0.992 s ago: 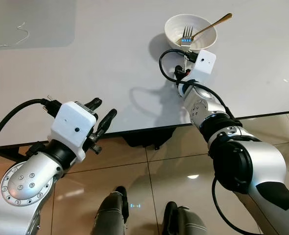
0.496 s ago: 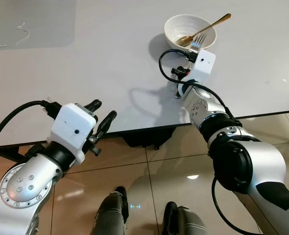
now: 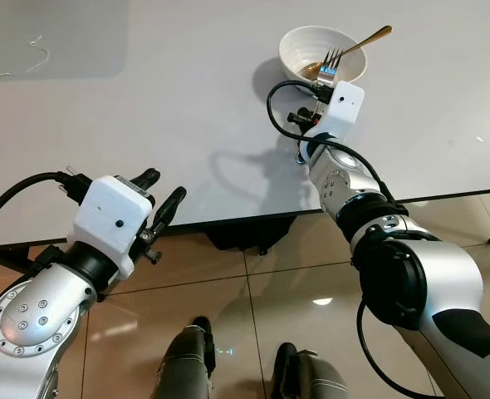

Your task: Setting the table

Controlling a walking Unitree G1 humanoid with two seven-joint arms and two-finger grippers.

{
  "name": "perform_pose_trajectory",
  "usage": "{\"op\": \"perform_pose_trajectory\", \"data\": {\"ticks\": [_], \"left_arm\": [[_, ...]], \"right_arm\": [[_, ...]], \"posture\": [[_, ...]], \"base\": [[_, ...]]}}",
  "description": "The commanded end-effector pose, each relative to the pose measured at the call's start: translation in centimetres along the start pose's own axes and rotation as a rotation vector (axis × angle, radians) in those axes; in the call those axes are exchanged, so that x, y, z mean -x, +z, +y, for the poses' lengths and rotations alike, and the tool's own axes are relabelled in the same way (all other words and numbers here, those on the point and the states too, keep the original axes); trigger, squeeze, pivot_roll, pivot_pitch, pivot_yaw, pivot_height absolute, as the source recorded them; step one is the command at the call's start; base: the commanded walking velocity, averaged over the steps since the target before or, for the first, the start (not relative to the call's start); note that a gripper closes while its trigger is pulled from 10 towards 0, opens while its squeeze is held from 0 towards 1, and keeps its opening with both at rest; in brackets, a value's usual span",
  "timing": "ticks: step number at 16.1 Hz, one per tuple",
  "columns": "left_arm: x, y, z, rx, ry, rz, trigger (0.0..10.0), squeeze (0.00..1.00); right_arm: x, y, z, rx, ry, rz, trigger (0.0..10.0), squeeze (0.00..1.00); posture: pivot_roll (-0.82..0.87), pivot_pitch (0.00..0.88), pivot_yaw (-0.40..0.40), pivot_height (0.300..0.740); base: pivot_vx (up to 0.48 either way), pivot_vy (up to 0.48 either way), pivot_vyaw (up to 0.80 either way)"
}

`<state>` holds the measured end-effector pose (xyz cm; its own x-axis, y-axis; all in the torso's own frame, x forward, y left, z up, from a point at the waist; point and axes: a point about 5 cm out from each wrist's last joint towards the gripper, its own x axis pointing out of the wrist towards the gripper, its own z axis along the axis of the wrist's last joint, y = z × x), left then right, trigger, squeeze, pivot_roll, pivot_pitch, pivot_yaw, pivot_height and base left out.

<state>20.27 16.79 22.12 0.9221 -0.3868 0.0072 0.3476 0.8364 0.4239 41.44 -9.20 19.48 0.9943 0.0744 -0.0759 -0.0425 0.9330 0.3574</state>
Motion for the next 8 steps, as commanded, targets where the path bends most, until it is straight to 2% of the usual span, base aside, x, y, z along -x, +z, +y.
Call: {"op": "perform_pose_trajectory", "data": {"ticks": [1,3,5,7,8], "left_arm": [[0.1,0.3,-0.2,-0.009,-0.004,-0.018,10.0,0.0],[-0.6,-0.4,-0.1,0.006,0.004,-0.008,10.0,0.0],[-2.4,-2.0,0.3,0.103,0.048,0.024,10.0,0.0],[-4.0,-3.2,0.0,0.176,0.082,0.037,10.0,0.0],[-5.2,-3.9,-0.5,0.17,0.08,0.041,10.0,0.0]], "right_arm": [[0.0,0.5,0.0,-0.008,0.009,-0.024,0.0,0.0],[-0.1,1.6,0.7,0.044,0.061,-0.091,0.0,0.0],[-0.1,3.9,1.2,0.051,0.128,-0.202,0.0,0.0],[0.4,5.0,0.3,0.062,0.177,-0.284,0.0,0.0],[1.7,5.0,-1.0,0.073,0.189,-0.327,4.6,0.0]], "posture": [[0.44,0.264,-0.088,0.74],[0.39,0.228,-0.079,0.74],[0.29,0.173,-0.045,0.74],[0.2,0.136,-0.028,0.74],[0.13,0.116,-0.017,0.74]], "base": [[0.0,0.0,0.0],[0.0,0.0,0.0],[0.0,0.0,0.0],[0.0,0.0,0.0],[0.0,0.0,0.0]]}}
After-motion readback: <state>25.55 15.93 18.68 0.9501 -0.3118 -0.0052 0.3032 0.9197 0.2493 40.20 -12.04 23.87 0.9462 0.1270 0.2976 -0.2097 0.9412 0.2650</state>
